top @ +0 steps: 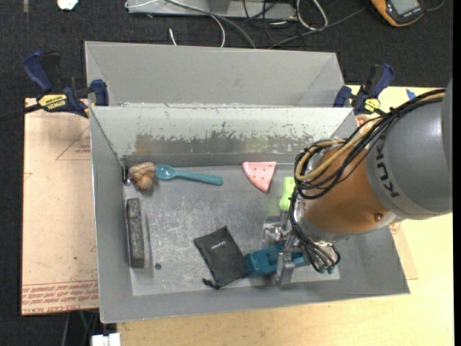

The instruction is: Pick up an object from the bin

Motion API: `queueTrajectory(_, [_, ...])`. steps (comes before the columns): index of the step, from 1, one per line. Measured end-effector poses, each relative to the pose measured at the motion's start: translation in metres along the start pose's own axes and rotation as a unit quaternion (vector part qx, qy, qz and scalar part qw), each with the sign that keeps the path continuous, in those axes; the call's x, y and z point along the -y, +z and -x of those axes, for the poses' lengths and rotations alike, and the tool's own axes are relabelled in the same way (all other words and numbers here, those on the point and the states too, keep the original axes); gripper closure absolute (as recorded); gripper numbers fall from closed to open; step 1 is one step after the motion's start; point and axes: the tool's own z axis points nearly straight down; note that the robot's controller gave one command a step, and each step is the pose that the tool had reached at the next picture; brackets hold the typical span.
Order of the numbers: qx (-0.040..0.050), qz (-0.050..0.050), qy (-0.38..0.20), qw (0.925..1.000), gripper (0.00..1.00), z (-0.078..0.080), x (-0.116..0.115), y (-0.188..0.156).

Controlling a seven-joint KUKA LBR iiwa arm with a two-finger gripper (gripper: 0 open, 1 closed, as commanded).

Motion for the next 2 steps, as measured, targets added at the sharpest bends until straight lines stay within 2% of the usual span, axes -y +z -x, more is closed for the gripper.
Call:
queueTrajectory(1, [-0.0067, 0.001, 0.000, 1.0000, 1.00, -0.003, -0.001, -0.021])
queueTrajectory(2, [-0.0031, 0.000, 0.000, 1.0000, 1.00, -0.001, -0.001, -0.050])
